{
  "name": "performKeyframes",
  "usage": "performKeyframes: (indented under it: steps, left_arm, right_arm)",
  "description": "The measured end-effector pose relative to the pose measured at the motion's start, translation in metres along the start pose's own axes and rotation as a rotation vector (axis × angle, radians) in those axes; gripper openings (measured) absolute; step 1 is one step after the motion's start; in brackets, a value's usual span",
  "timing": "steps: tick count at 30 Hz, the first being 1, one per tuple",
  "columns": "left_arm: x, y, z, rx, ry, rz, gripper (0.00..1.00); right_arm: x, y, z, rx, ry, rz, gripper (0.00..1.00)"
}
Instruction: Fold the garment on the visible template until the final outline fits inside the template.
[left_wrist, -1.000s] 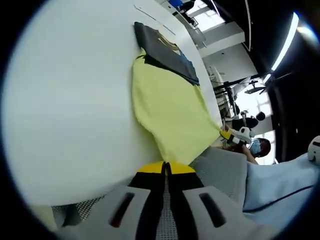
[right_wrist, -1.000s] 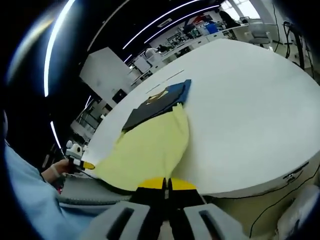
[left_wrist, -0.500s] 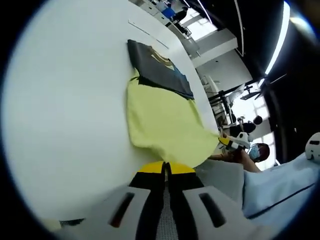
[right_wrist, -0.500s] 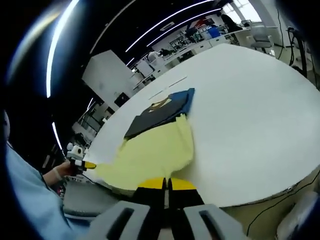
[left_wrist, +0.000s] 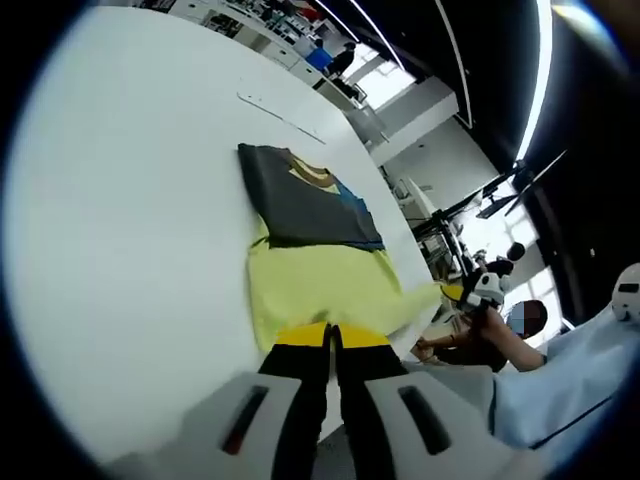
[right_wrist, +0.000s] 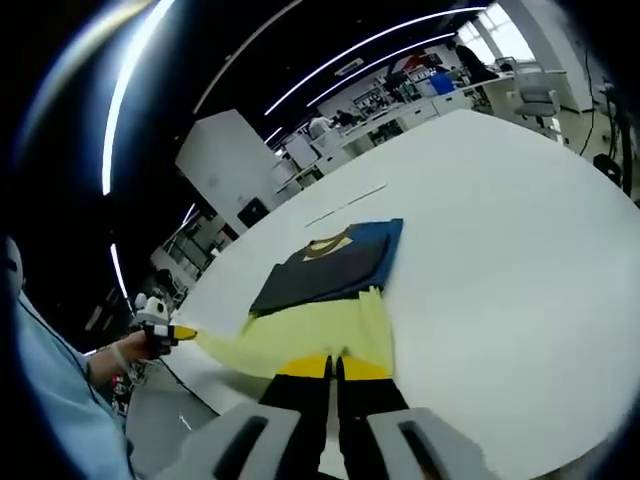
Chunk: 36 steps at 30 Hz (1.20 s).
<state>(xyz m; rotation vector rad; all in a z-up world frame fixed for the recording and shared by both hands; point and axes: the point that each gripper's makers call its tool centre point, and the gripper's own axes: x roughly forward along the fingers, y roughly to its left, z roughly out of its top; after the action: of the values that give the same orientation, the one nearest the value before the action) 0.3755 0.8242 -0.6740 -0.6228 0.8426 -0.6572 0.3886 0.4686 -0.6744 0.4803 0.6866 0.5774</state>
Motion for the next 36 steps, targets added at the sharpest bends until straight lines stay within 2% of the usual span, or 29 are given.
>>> performKeyframes:
  steps: [4,8,14,17,25,31,36]
  left_arm:
    - [0.004,0.004,0.028,0.012,-0.072,-0.001,0.0]
    - [0.014,0.008,0.052,0.054,-0.099,0.014,0.0]
    - [0.029,0.011,0.093,0.078,-0.18,0.016,0.0]
    - [0.035,0.014,0.108,0.081,-0.201,0.014,0.0]
    - [0.051,0.032,0.14,0.099,-0.23,0.042,0.0]
    - [0.064,0.048,0.163,0.11,-0.259,0.069,0.0]
    - [0.081,0.073,0.174,0.061,-0.271,0.093,0.0]
  right_arm:
    - [0.015,0.002,0.022,-0.002,-0.027,0.016,0.0]
    - [0.031,0.001,0.043,-0.027,-0.041,0.019,0.0]
    - [0.05,-0.003,0.075,-0.086,-0.048,0.014,0.0]
    - [0.059,-0.007,0.093,-0.11,-0.063,0.009,0.0]
    - [0.092,-0.015,0.126,-0.148,-0.087,-0.001,0.0]
    - [0.125,-0.029,0.154,-0.166,-0.113,-0.016,0.0]
    - [0.157,-0.045,0.162,-0.179,-0.089,-0.04,0.0]
